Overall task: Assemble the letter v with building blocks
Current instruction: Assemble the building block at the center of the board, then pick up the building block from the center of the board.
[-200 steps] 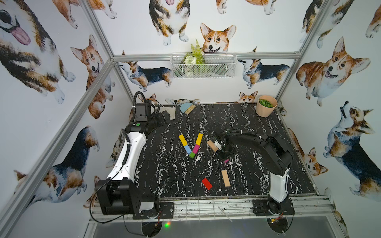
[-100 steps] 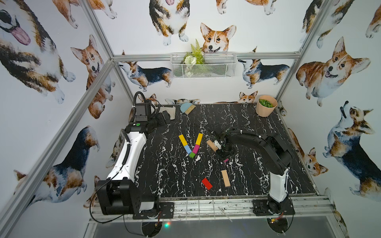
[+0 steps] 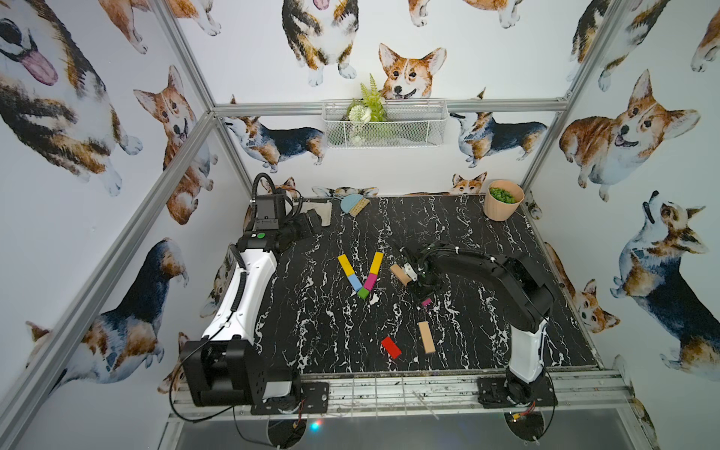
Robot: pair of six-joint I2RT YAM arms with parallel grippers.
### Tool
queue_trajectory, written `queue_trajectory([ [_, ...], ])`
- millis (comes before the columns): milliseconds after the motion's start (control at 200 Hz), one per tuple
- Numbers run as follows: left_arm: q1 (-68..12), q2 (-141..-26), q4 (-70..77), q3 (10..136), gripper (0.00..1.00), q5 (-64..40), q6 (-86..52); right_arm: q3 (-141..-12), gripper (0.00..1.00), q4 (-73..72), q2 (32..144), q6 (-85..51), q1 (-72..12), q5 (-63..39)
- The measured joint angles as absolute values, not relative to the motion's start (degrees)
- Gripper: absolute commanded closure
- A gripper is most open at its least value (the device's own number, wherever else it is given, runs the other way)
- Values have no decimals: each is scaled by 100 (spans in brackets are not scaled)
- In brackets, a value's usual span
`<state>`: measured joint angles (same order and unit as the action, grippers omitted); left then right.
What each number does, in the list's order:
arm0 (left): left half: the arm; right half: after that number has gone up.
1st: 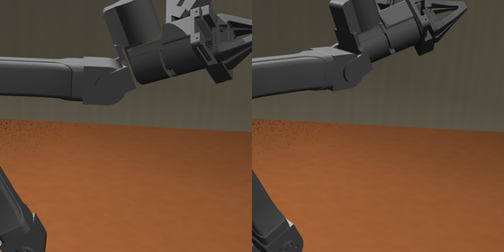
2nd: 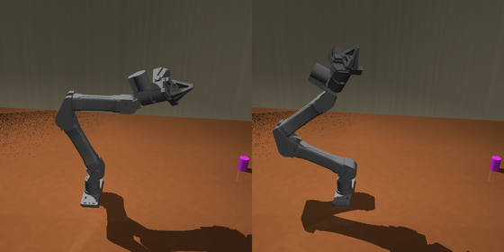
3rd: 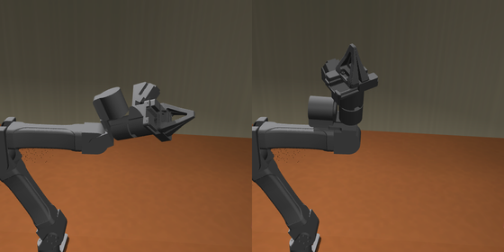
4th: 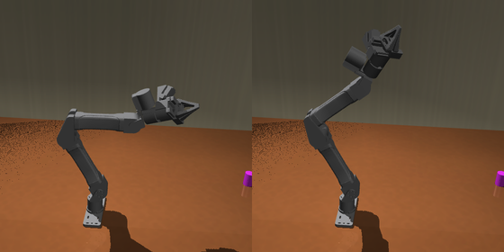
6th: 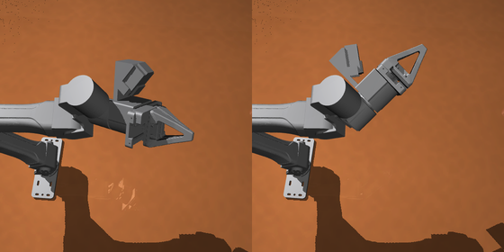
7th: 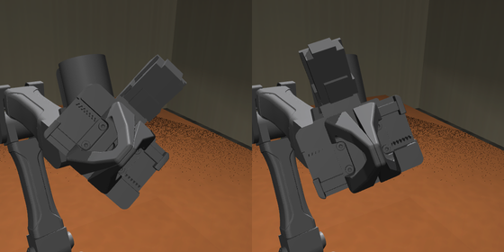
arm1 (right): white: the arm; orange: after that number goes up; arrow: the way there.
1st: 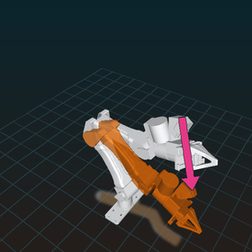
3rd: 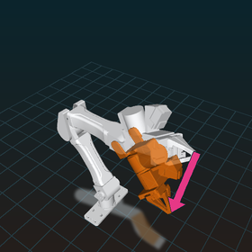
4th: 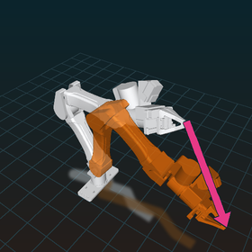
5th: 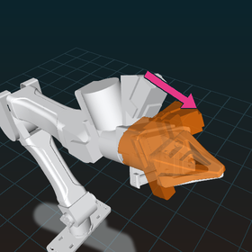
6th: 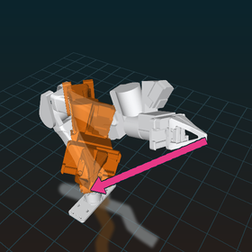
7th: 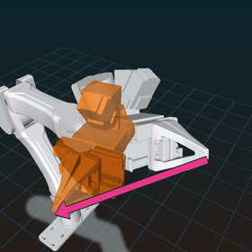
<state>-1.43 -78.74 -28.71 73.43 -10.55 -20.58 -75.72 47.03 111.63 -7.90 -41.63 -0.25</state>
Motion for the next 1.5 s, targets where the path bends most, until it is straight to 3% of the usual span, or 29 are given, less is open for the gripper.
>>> queue_trajectory([
  [460,-143,-7872,-2871,7343,0,-1055,-2058,-7404,30,4663,10296,-1094,-4202,303],
  [666,-143,-7872,-2871,7343,0,-1055,-2058,-7244,30,4703,9738,-1525,-4971,464],
  [931,-143,-7828,-2873,7343,0,-1052,-2058,-7159,30,4622,9819,-2137,-6237,685],
  [1497,-143,-7756,-2877,7343,0,-1009,-2058,-7387,30,4475,10527,-2471,-7290,615],
])
